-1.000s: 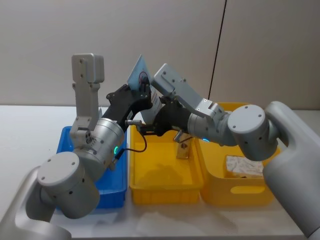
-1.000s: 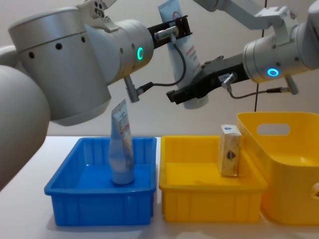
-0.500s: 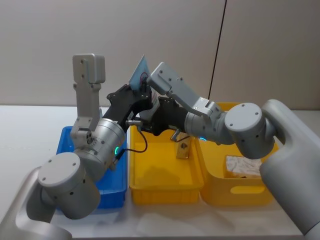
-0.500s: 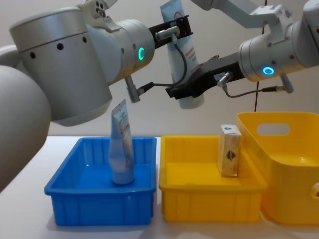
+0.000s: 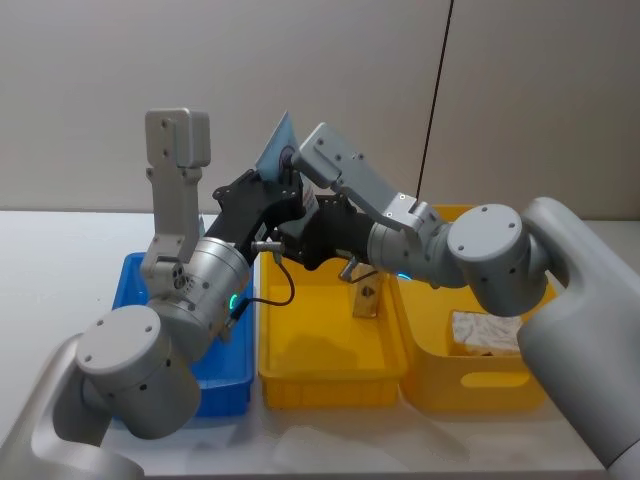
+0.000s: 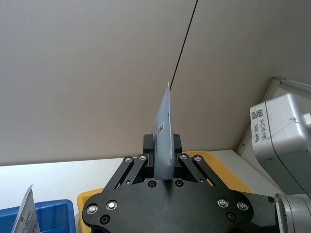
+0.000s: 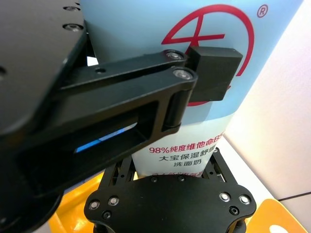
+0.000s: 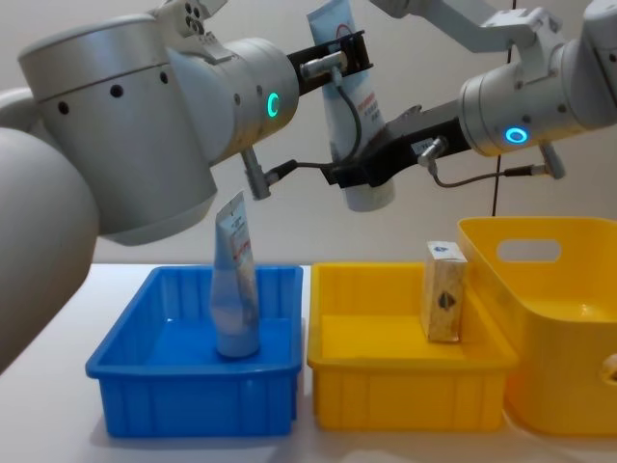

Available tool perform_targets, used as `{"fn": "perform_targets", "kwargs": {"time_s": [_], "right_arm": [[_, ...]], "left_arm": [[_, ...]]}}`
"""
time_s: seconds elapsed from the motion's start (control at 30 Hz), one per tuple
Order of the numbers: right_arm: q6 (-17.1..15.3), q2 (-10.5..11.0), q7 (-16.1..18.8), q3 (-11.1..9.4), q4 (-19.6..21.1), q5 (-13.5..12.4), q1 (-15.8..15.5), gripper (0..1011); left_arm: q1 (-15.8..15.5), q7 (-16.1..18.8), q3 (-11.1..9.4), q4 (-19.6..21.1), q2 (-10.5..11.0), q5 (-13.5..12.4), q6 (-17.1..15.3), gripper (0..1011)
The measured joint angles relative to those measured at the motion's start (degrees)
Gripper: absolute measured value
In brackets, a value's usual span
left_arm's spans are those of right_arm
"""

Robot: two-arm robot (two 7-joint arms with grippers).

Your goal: Bimanual collaborative sorting of washing and personal care products

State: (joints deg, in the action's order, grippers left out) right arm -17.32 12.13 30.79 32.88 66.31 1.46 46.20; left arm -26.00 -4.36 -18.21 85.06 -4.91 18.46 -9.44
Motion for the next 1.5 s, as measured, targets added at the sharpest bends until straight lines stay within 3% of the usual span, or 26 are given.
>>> {"fn": "perform_targets", "kwargs": {"time_s": [0.57, 0.77, 0.9, 1.1, 1.13, 1.5], "right_arm": [[0.0, -0.1, 0.1, 0.1, -0.1, 0.0, 0.1, 458], [0.0, -0.1, 0.1, 0.1, -0.1, 0.0, 0.1, 428], [0.0, -0.1, 0.1, 0.1, -0.1, 0.0, 0.1, 410], [0.0, -0.1, 0.1, 0.1, -0.1, 0.0, 0.1, 377], [0.0, -0.1, 0.1, 0.1, -0.1, 0.0, 0.1, 372], [0.0, 0.0, 0.1, 0.1, 0.0, 0.0, 0.1, 329]], "left_arm": [[0.0, 0.0, -0.1, 0.0, 0.0, 0.0, 0.0, 189], [0.0, -0.1, -0.1, 0.0, 0.0, 0.0, 0.0, 341], [0.0, -0.1, -0.2, 0.0, 0.0, 0.0, 0.0, 506], [0.0, -0.1, -0.2, 0.0, 0.0, 0.0, 0.0, 657], [0.0, -0.1, -0.2, 0.0, 0.0, 0.0, 0.0, 724], [0.0, -0.1, -0.2, 0.0, 0.0, 0.0, 0.0, 1002]]}}
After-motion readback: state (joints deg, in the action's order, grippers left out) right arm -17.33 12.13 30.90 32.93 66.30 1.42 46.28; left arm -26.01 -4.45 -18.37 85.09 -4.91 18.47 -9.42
